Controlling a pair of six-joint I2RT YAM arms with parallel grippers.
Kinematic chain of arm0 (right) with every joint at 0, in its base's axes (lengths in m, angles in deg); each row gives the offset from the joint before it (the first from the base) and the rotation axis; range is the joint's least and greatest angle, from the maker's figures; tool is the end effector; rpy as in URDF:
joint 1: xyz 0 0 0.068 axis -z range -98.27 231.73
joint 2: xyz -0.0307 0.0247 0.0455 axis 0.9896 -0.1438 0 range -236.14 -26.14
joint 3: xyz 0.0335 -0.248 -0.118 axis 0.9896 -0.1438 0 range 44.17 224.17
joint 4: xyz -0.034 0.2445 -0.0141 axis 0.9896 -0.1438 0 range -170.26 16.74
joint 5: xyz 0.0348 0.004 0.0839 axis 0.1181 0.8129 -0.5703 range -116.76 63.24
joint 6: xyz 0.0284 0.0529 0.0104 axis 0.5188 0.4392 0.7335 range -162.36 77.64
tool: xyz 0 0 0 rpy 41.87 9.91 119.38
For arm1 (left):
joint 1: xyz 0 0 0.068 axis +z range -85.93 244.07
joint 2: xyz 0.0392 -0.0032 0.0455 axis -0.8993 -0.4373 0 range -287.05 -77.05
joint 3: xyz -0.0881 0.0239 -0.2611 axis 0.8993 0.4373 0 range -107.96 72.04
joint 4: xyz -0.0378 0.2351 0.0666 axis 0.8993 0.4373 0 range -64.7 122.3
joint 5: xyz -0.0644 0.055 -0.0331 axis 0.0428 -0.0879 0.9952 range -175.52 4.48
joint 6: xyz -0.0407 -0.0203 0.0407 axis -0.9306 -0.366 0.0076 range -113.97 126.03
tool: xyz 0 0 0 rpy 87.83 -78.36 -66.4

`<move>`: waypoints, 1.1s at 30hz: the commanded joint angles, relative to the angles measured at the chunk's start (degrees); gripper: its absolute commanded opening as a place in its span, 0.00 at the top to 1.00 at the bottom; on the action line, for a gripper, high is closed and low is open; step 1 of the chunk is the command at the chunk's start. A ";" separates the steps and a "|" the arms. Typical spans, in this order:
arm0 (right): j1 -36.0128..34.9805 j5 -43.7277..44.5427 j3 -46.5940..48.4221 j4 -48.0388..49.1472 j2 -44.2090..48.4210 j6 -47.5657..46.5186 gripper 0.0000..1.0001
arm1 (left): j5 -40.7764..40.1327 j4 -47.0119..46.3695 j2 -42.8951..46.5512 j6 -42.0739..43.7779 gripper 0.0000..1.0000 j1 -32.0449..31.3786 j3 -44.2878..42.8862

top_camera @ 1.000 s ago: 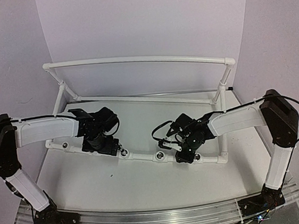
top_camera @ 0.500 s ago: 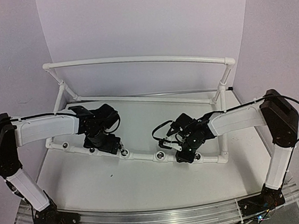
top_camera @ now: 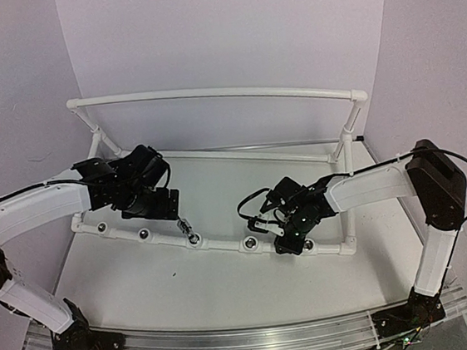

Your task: Install the water faucets

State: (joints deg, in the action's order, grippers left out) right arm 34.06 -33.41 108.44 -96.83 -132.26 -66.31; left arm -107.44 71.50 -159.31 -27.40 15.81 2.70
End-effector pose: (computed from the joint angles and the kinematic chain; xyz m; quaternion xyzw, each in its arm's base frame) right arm 0.2353 0.2663 0.1538 -0.5807 0.7838 0.0992 0.1963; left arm 0.1998 -0.1983 0.2862 0.0719 0.9449 -0.0324 0.3176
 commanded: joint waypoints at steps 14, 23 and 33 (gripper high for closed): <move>-0.10 0.09 -0.81 -3.96 -1.81 4.61 0.90 | 5.74 -9.61 -4.77 -19.95 0.13 2.28 7.37; -0.12 0.04 -0.98 -3.94 -1.61 4.61 0.90 | 6.33 -12.92 -7.87 -20.11 0.16 4.22 7.95; -0.13 -0.03 -0.85 -4.02 -1.95 4.60 0.90 | 6.36 -17.87 -10.11 -14.07 0.34 4.32 6.99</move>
State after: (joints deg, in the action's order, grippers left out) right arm 34.07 -33.42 108.44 -96.83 -132.26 -66.31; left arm -101.00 57.32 -168.71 -44.90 20.04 10.80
